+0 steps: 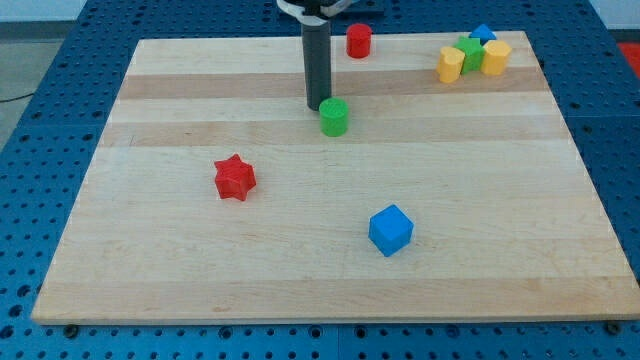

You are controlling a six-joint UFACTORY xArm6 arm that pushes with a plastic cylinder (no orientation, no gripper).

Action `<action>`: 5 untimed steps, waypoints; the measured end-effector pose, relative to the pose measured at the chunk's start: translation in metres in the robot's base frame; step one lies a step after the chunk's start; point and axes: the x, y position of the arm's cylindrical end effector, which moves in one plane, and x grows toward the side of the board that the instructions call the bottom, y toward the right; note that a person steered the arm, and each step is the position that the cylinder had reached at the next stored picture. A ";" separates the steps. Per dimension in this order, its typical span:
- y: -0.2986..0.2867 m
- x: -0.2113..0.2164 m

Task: Push the green circle closer to green star

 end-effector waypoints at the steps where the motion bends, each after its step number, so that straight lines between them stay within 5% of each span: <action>1: -0.037 0.012; 2: -0.029 0.038; 4: 0.142 0.042; 5: 0.169 0.043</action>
